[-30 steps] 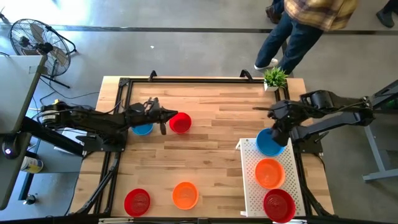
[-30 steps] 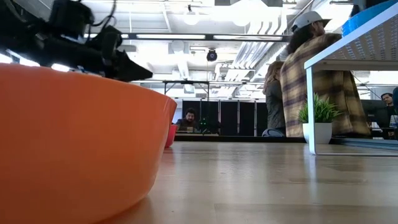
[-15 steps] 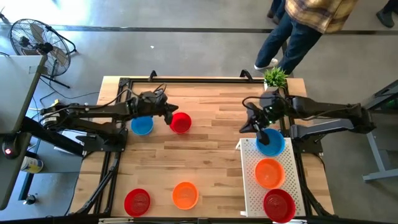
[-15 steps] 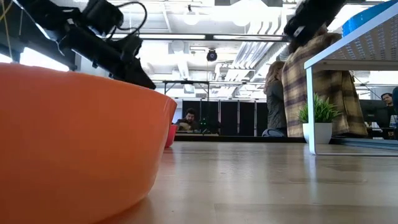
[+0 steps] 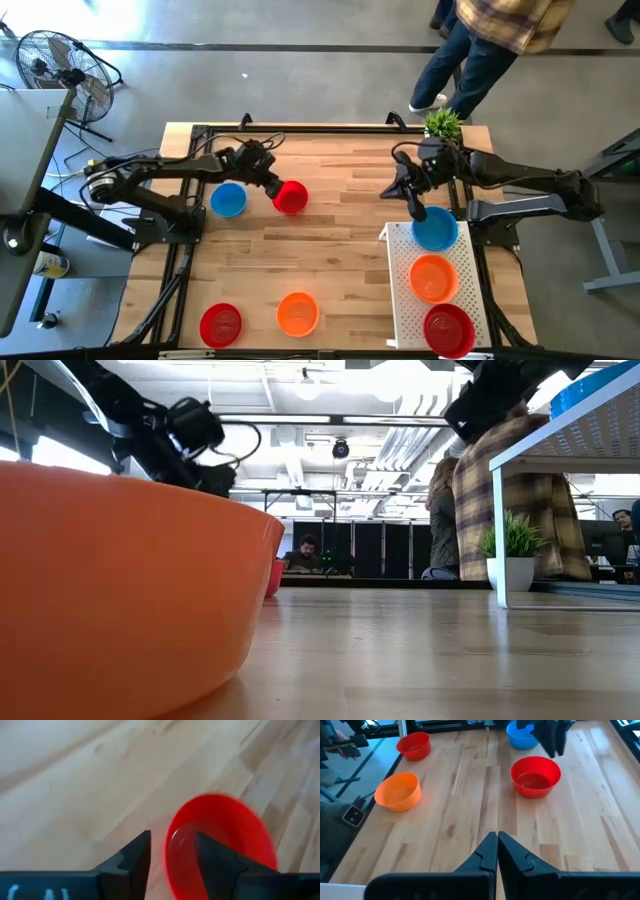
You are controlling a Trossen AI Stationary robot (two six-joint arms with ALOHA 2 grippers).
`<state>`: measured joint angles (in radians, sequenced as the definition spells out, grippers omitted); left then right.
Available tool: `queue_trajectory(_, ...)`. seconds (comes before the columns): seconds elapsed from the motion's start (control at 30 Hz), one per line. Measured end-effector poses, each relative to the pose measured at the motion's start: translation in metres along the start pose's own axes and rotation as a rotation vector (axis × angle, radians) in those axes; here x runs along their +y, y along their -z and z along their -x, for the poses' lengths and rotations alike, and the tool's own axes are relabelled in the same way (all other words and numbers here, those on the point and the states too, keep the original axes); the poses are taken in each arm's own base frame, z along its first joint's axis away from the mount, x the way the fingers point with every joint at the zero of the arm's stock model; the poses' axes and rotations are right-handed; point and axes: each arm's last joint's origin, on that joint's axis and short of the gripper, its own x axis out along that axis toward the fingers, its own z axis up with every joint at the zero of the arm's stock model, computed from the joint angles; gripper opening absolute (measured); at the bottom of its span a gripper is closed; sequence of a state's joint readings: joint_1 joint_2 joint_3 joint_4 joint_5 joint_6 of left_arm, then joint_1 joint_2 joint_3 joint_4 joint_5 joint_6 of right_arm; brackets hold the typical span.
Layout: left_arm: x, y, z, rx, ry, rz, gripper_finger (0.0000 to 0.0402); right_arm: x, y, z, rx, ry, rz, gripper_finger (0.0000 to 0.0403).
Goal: Pick & Place Mini bowls
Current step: Stack the red bowl on top of the other red bowl on the shelf
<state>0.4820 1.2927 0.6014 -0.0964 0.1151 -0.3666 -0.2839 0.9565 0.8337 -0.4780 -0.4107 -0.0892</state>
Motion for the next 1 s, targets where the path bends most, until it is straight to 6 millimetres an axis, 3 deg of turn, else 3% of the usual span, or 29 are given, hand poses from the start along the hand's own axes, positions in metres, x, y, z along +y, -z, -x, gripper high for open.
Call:
queue_trajectory(0.3, 0.005, 0.013, -0.018, 0.136, -0.013, 0.015, 0.011, -0.003, 0.0, 0.001, -0.003, 0.016, 0.007, 0.0002)
queue_trajectory(0.6, 0.005, 0.012, -0.02, 0.123, -0.028, -0.01, 0.001, -0.004, 0.0, 0.001, -0.001, 0.039, 0.01, 0.0001)
queue_trajectory(0.8, 0.0, -0.008, -0.016, 0.04, -0.091, -0.016, 0.0004, -0.008, 0.0, 0.002, -0.002, 0.134, -0.056, 0.0002)
queue_trajectory(1.0, -0.012, -0.045, -0.005, -0.113, -0.157, -0.002, 0.0003, -0.023, -0.003, 0.011, -0.038, 0.308, -0.227, 0.0002)
